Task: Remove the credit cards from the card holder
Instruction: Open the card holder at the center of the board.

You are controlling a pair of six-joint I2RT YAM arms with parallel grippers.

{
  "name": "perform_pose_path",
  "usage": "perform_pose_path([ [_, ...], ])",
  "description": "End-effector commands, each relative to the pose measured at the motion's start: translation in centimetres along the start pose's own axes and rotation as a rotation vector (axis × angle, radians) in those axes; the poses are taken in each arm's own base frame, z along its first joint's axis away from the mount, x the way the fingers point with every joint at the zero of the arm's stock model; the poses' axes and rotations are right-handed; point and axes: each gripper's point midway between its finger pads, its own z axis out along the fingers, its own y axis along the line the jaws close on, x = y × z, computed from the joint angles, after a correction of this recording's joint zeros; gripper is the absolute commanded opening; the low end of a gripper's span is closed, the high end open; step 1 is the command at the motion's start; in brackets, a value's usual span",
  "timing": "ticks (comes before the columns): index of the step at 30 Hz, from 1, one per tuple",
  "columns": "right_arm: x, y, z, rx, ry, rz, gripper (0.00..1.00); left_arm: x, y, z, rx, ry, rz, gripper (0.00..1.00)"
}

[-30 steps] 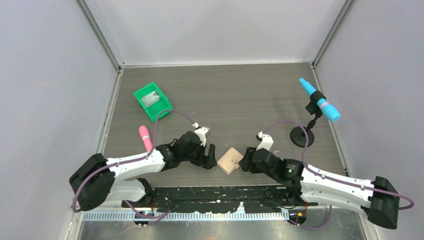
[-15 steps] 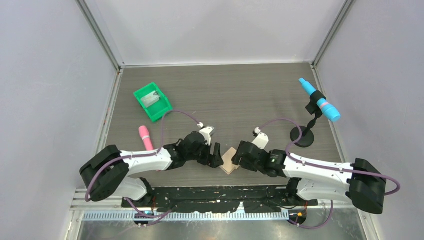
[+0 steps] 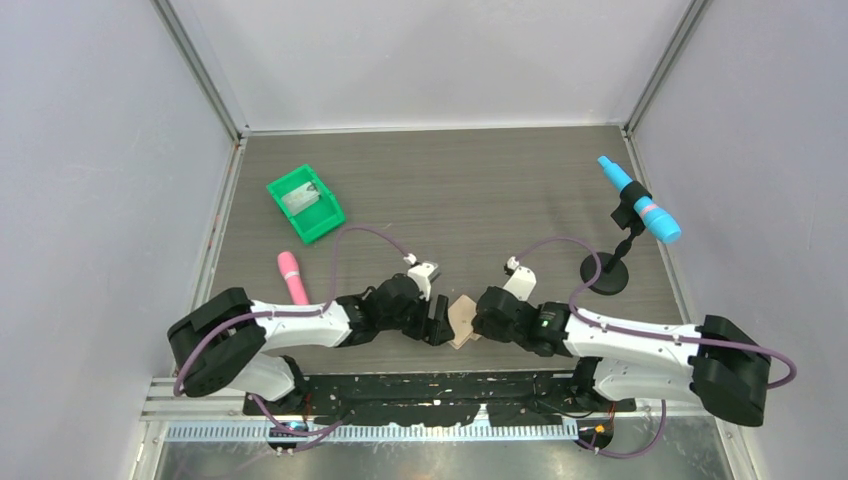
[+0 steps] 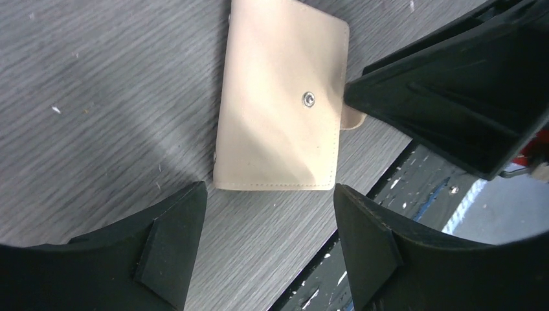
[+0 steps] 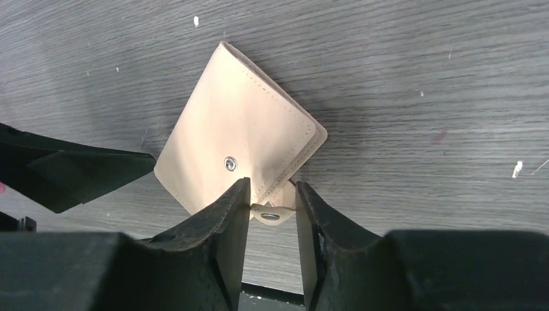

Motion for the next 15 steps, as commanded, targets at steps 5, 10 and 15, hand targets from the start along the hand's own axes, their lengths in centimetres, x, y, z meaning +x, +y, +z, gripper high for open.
perform_pose_path([
  [5,0.3,0.2,-0.5,-0.209,-0.05,-0.011,0.21,-1.4,-0.8,-0.4,-0.179,-0.038,0.195,0.75],
  [10,-0.2,0.2,-1.2,-0.258,-0.082,-0.027,0.06,-1.5,-1.2,0.0,-0.253,-0.033,0.28,0.78],
  [15,-0.8,0.2,-1.9,-0.298,-0.117,-0.029,0.05,-1.2,-2.0,0.8,-0.301,-0.013,0.371,0.79],
])
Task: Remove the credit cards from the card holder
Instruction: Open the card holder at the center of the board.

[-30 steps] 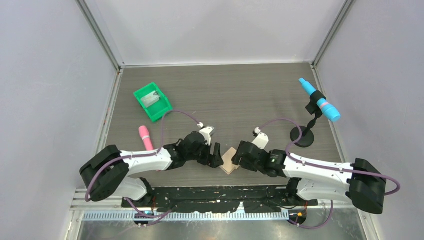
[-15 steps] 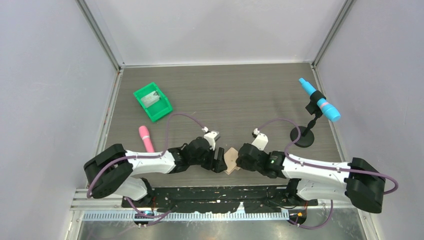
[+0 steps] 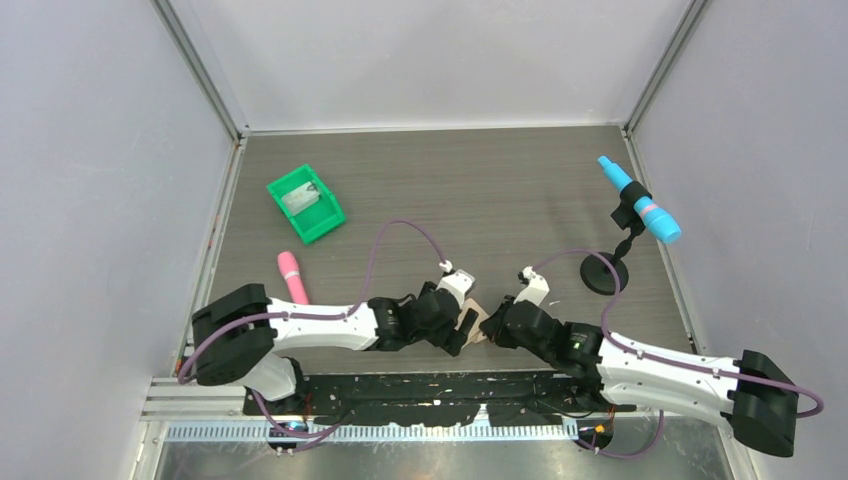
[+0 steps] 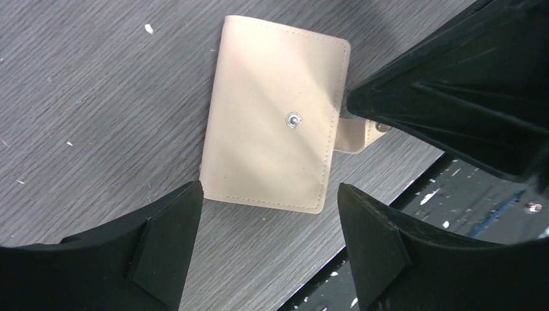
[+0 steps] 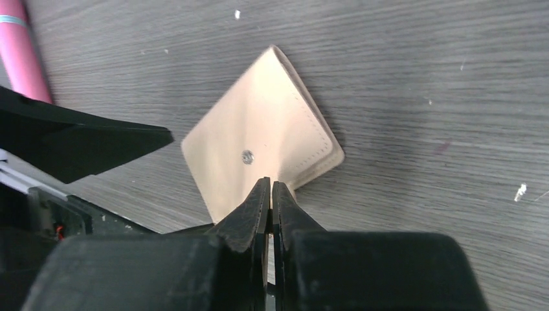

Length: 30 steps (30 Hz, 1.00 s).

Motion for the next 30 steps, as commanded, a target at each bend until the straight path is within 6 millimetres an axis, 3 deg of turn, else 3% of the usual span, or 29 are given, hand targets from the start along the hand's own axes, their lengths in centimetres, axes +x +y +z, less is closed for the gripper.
perform_pose_path([
  [1,-1.3,1.4,-0.5,-0.081,-0.067,-0.008,0.05,-0.4,0.4,0.4,-0.096,-0.002,0.105,0.79],
  [15,-2.1,1.4,-1.0,-0.109,-0.108,-0.018,0.05,0.6,-0.7,2.0,-0.134,0.037,0.211,0.75],
  [22,-2.1,1.2,-1.1,-0.105,-0.112,-0.02,0.05,0.6,-2.2,1.2,-0.104,0.021,0.259,0.78],
  [30,-2.3,0.9,-1.3,-0.1,-0.123,-0.014,0.05,-0.3,-2.0,0.6,-0.12,-0.019,0.249,0.78],
])
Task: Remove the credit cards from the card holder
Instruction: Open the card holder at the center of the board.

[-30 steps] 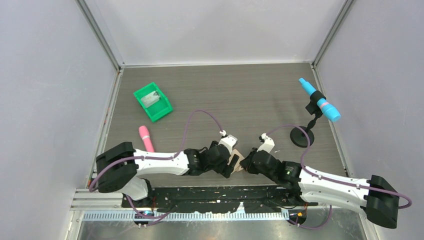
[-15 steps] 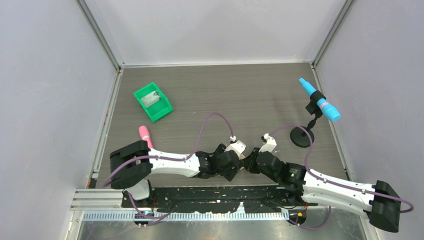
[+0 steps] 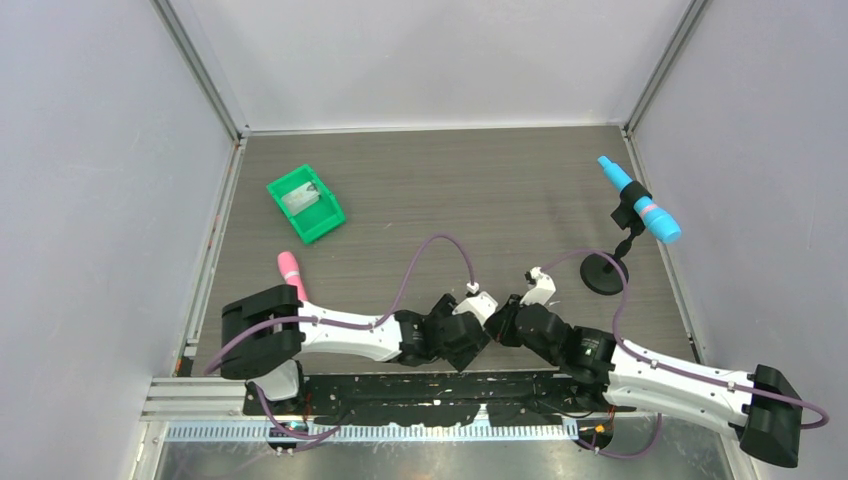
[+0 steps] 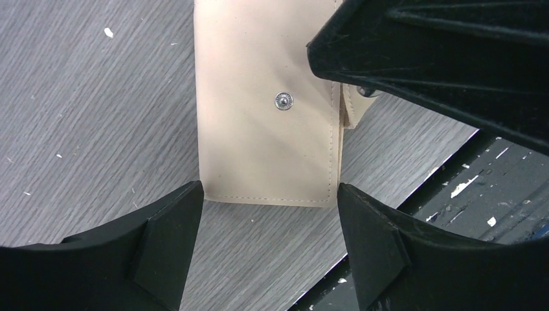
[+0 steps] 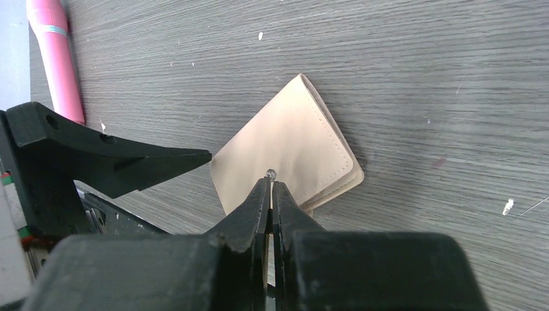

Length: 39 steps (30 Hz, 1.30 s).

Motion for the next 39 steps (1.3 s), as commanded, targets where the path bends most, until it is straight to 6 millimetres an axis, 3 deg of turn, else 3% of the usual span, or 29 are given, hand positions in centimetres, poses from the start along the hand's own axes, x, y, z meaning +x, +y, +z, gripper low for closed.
perform_pose_path([
  [1,-0.8,0.0,-0.1,-0.004,-0.045,0.003,0.05,-2.4,0.5,-1.0,-0.031,-0.078,-0.009,0.78],
  [9,-0.8,0.0,-0.2,-0.011,-0.047,0.008,0.05,-1.7,0.4,0.2,-0.052,-0.041,0.012,0.7],
  [13,-0.7,-0.2,-0.1,-0.006,-0.044,-0.008,0.05,-1.9,0.8,-0.2,-0.082,-0.027,0.01,0.57],
  [19,-0.7,-0.2,-0.3,-0.033,-0.041,-0.119,0.07,-2.3,1.7,-1.6,-0.107,-0.045,-0.024,0.29],
  [25,-1.2,0.4,-0.9,-0.094,-0.063,-0.205,0.07,-2.2,1.8,-2.0,-0.096,-0.038,-0.059,0.14],
  [31,-1.2,1.6,-1.1,-0.154,-0.067,-0.153,0.07,-2.0,2.9,-2.5,-0.096,-0.013,-0.185,0.16],
  [39,1.8,4.3,0.4,-0.258,0.065,-0.101,0.09,0.1,6.8,-3.5,-0.026,-0.015,-0.529,0.27],
])
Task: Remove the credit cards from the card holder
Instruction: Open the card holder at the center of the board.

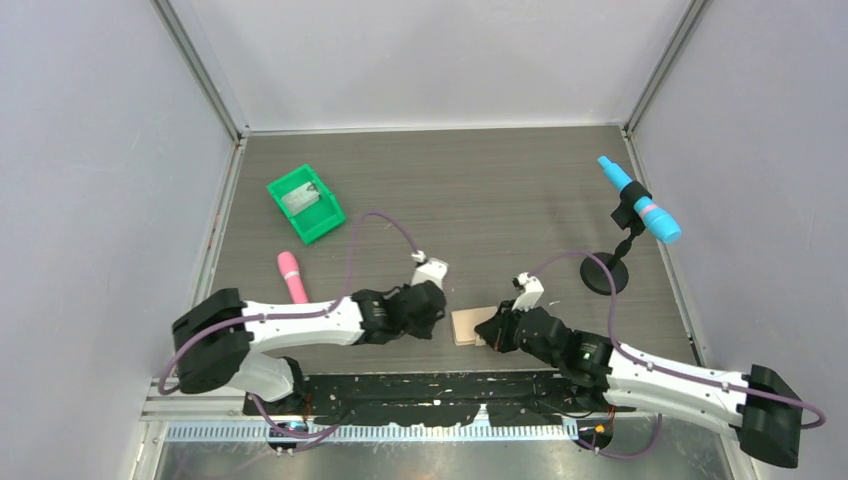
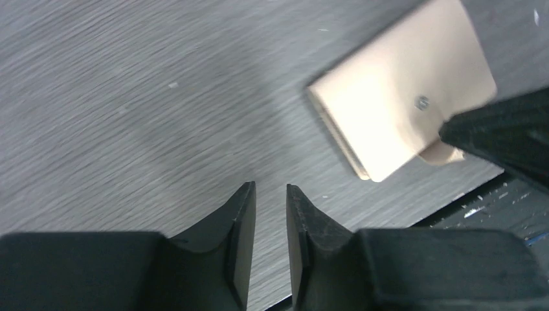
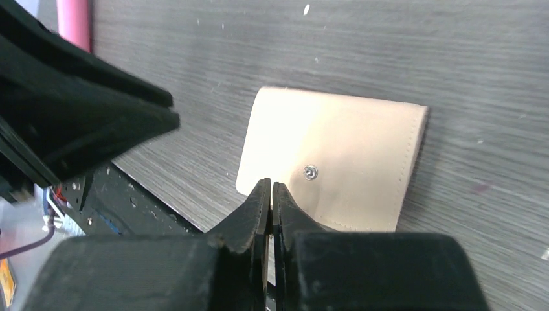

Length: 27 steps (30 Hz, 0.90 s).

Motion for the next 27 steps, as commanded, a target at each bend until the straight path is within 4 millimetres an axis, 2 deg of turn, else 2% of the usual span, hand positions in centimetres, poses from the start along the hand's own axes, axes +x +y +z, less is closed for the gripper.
perform_pose_path([
  [1,-0.4,4.3,0.9,-0.138,0.026,0.053,0.09,0.0,1.8,-1.0,0.06,-0.022,-0.214,0.29],
  [4,0.1,5.4,2.0,-0.132,0.061,0.049,0.11,-0.1,3.4,-1.8,0.035,-0.049,-0.233,0.33],
  [7,-0.8,7.4,2.8,-0.139,0.053,0.046,0.12,-0.2,4.4,-2.6,0.023,-0.067,-0.256,0.38],
  [8,-0.5,7.1,3.4,-0.106,0.061,0.045,0.12,-0.2,4.6,-2.7,0.021,-0.072,-0.267,0.39],
  [9,-1.1,8.2,3.7,-0.12,0.05,0.052,0.12,-0.2,5.0,-2.9,0.015,-0.074,-0.278,0.41],
  [10,-0.7,7.9,4.4,-0.096,0.062,0.048,0.12,-0.1,5.3,-3.0,0.012,-0.077,-0.286,0.42],
  [19,-1.9,11.3,9.1,-0.076,0.047,0.032,0.11,0.5,7.3,-3.6,-0.011,-0.095,-0.361,0.46],
  [21,-2.0,12.1,9.7,-0.079,0.061,0.011,0.15,0.5,7.3,-3.7,-0.001,-0.102,-0.366,0.46],
  [22,-2.5,12.7,9.7,-0.084,0.059,0.003,0.21,0.4,7.1,-3.8,0.008,-0.104,-0.367,0.46],
  [27,-2.6,10.6,8.2,0.001,0.077,-0.075,0.46,-0.2,5.0,-3.9,0.132,-0.111,-0.342,0.54],
])
